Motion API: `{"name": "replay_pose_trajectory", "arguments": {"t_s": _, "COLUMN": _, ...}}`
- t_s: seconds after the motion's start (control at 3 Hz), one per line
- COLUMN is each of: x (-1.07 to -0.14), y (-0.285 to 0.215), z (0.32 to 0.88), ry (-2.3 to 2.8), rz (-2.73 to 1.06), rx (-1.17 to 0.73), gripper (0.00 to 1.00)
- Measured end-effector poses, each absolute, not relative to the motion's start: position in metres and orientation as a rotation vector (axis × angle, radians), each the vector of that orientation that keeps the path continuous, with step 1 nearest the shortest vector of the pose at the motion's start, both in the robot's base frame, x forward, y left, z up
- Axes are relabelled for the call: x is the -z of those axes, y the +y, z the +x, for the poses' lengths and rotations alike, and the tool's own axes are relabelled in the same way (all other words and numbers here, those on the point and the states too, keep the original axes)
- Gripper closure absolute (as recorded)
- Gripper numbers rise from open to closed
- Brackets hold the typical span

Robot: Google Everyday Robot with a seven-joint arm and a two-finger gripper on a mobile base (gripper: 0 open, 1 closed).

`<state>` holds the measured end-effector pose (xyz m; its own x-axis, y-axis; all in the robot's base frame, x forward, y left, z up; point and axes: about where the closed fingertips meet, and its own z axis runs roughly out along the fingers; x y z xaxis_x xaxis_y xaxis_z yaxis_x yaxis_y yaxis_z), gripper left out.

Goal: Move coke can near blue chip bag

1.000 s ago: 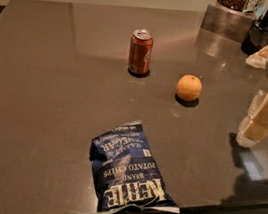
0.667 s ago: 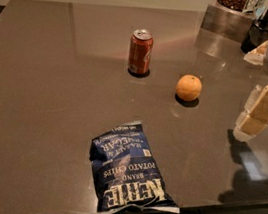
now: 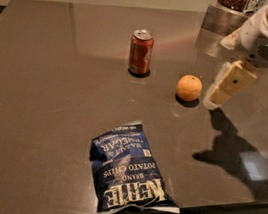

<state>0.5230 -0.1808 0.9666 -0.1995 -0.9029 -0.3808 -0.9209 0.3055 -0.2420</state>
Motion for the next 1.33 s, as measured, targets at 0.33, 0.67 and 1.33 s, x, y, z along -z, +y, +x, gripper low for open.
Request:
{"name": "replay_pose_trajectory", "arguments": {"t_s": 0.33, "x": -0.965, "y": -0.160, "z": 0.551, "ry": 2.078, "rz": -1.567, "rx": -0.117, "gripper": 0.00}}
{"name": "replay_pose_trajectory", "arguments": {"t_s": 0.67, "x": -0.960, "y": -0.139, "z": 0.575, "ry": 2.045, "rz": -1.497, "rx": -0.183, "gripper": 0.00}}
{"name": "replay_pose_trajectory", "arguments": {"t_s": 1.33, "x": -0.949, "y": -0.085, "z": 0.642, "ry": 1.979, "rz": -1.314, "rx": -0.247, "gripper": 0.00}}
